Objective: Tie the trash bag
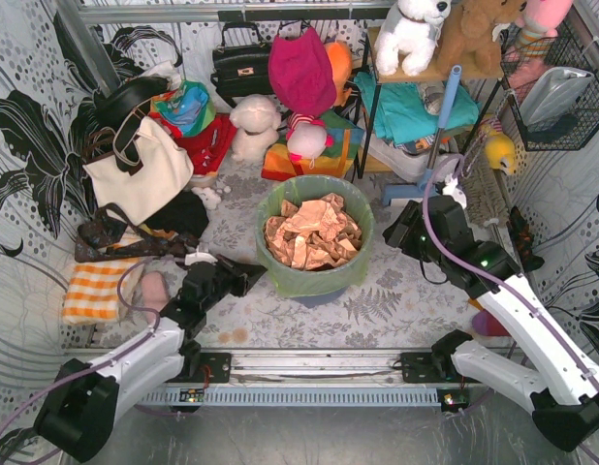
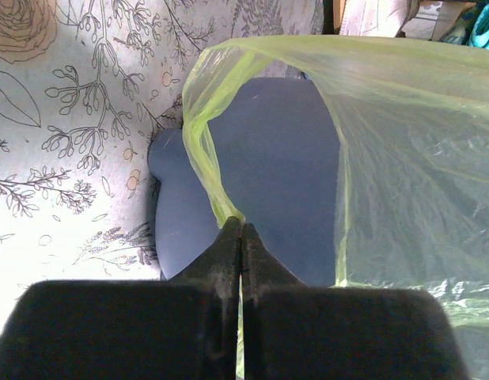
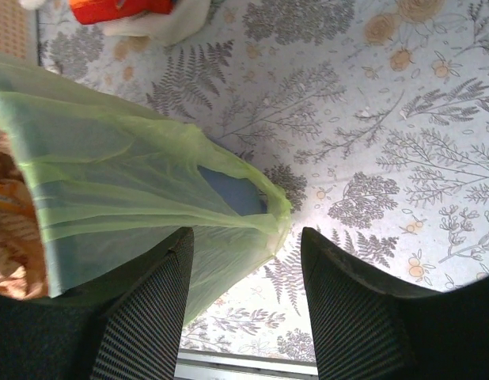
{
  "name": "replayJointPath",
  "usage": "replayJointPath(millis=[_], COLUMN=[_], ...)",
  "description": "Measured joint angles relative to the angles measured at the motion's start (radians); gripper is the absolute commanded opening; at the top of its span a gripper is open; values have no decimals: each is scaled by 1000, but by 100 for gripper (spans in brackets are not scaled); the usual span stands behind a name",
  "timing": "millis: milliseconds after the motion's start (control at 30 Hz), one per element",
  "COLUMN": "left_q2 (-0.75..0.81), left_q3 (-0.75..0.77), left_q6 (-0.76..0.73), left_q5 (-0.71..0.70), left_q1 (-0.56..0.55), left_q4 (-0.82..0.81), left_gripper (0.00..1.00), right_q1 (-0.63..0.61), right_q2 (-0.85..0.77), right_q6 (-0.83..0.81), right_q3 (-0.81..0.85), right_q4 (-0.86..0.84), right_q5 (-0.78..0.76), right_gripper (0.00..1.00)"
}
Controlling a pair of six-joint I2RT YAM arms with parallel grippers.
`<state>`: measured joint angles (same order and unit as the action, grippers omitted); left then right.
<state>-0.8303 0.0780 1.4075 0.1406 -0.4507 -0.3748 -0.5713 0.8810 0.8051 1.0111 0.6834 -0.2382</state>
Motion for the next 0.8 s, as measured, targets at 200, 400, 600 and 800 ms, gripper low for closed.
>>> replayJointPath(millis=[200, 400, 600, 800], left_q2=[62, 135, 162, 124], left_q3=[41, 108, 191, 131], left_q6=[-39, -82, -140, -136], left_q5=[-24, -81, -150, -122], left_q1=[0, 0, 0, 0], left_q4=[122, 328, 525, 423], left_gripper=[0, 0, 41, 58], right_q1=[0, 2, 3, 3], right_q2=[10, 29, 33, 32], right_q6=[18, 36, 51, 51], right_q3=[-69, -166, -216, -216], right_q4=[5, -24, -49, -74], right_q5=[-6, 16, 45, 54], right_gripper=[56, 56, 56, 56])
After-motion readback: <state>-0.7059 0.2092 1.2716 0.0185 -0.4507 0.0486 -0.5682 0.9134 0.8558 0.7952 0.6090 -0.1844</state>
